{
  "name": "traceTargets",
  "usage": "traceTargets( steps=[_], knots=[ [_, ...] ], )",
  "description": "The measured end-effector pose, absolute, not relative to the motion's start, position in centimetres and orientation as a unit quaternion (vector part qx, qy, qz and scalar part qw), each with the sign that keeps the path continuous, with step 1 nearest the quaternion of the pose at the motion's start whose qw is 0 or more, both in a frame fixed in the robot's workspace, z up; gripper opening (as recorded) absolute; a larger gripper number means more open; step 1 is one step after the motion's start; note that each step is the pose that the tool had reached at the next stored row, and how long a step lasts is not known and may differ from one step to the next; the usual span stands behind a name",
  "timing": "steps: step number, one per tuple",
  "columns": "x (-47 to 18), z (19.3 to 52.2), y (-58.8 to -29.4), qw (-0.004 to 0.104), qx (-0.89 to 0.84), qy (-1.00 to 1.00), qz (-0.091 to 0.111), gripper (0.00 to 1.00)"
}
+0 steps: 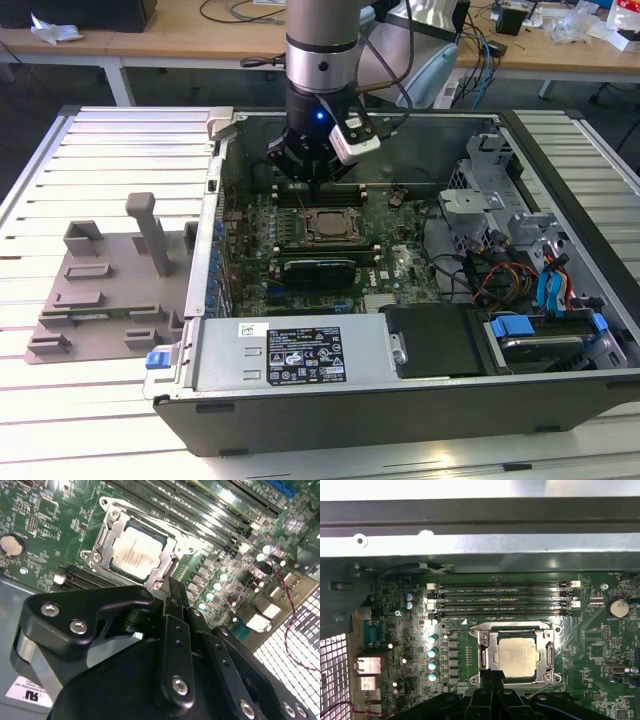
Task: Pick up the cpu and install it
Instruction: 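Install the first cpu locking lever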
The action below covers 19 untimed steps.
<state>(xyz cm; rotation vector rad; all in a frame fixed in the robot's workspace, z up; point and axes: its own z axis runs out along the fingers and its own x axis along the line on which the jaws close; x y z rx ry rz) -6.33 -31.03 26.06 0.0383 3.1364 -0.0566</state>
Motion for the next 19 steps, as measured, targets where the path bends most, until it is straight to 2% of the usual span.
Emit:
traceTargets(
  steps=[19],
  knots=[
    [-8.3,26.5,-31.0,0.004,0.012,1.0,-0.018,0.11]
  ],
)
